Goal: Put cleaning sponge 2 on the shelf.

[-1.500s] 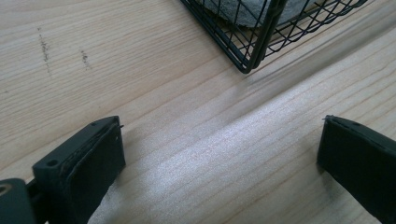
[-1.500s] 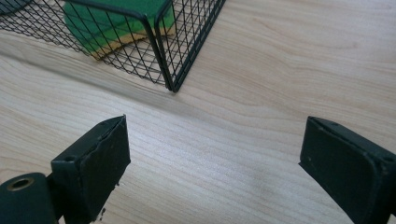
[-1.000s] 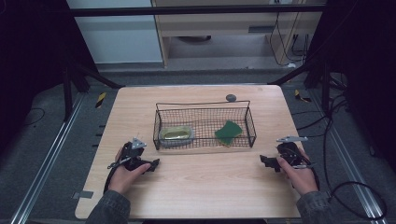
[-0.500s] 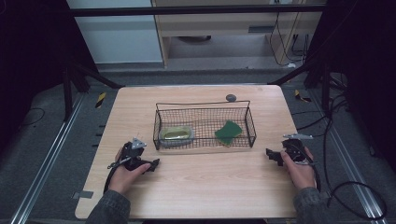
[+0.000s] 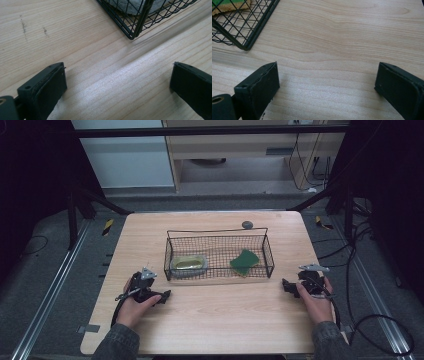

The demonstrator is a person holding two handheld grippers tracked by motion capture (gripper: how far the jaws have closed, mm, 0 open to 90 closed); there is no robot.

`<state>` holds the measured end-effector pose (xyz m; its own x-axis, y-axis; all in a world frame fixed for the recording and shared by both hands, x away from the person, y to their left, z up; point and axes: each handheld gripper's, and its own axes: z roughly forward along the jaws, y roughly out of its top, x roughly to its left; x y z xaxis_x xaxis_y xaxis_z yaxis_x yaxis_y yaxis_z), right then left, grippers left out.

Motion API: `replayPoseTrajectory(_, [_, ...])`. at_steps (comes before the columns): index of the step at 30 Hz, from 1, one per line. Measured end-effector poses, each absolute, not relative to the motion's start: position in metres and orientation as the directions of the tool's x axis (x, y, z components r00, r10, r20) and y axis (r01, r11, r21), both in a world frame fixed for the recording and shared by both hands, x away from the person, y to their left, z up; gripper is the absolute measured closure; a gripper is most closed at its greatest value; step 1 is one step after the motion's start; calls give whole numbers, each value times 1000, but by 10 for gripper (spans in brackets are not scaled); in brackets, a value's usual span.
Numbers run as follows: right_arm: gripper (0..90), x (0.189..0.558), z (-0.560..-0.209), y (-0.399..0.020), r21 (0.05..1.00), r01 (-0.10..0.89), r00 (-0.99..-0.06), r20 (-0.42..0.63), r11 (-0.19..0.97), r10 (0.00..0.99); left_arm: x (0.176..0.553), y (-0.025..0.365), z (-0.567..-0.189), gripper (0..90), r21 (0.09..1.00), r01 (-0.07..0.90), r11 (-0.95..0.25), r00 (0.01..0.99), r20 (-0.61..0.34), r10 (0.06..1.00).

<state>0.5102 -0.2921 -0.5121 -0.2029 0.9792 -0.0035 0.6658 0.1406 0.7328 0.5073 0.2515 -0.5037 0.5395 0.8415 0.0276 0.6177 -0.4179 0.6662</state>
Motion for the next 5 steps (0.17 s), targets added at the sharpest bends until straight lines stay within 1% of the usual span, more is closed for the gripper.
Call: replayPoseTrajectory(5, [48, 509, -512, -291, 730, 672, -188, 1, 127, 982, 508, 251, -504, 0, 667, 617, -419, 540, 28, 841])
